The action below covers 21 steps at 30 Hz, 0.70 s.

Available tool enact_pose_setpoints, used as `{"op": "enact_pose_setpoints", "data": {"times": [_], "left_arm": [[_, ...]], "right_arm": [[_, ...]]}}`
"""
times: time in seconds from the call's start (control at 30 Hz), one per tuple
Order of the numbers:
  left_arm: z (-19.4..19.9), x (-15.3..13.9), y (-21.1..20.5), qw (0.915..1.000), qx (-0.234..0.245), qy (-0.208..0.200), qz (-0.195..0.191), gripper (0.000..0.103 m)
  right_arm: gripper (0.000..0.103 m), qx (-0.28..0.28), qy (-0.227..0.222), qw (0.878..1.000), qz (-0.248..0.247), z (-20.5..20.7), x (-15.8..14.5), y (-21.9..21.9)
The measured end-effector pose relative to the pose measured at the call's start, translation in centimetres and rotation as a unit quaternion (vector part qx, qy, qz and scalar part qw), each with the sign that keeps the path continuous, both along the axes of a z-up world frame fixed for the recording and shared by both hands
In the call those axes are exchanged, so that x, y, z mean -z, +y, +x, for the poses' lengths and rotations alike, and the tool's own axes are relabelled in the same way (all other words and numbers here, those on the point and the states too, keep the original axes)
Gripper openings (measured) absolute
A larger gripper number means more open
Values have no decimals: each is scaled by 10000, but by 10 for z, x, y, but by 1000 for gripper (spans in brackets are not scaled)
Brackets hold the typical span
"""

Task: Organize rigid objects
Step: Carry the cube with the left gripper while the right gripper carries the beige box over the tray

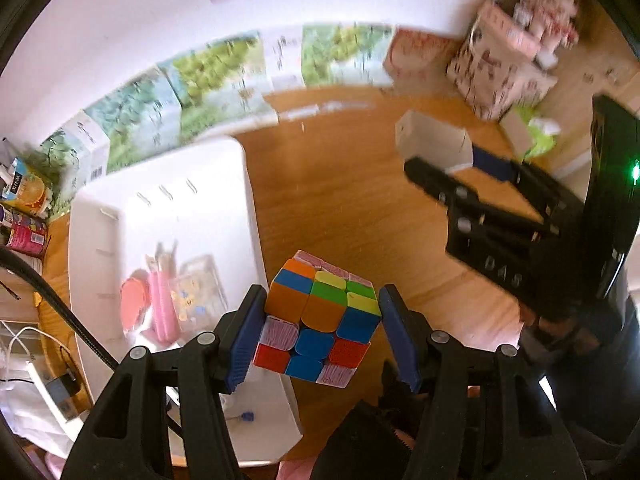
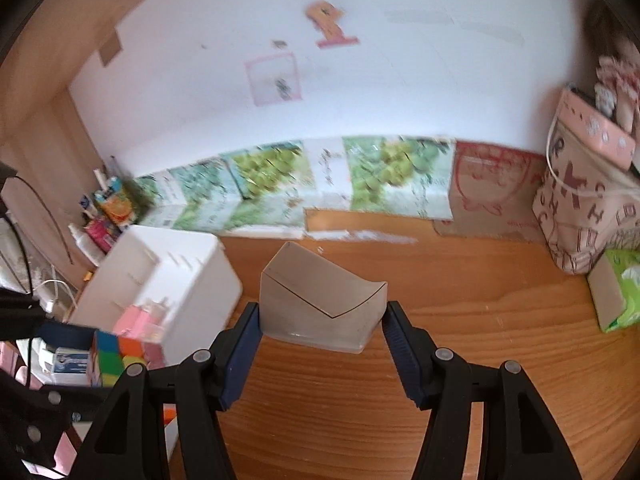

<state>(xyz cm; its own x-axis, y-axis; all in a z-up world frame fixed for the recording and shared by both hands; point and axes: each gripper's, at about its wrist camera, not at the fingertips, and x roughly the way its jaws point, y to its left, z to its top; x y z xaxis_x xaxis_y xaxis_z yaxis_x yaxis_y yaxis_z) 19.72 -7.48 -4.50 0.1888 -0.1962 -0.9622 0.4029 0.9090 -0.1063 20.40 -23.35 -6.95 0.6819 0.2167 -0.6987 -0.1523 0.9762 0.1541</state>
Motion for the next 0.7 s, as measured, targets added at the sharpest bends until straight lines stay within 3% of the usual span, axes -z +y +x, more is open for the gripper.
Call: {"op": "enact_pose_setpoints", "data": {"times": [0.17,0.37,0.7], "left_arm": [[-4,-20,29,9968,-273,-588,-473,62],[-10,-28,71,9888,-695,-987,-880,62],[-34,-17,145,9692,-1433,-1766,-946,62]], "right_arm": [[62,-106,-417,9990,105,-8,-22,16],[62,-263,-804,9962,227,-20,-37,44],[62,-770,-793,9936,220,-41,-28,110]]}}
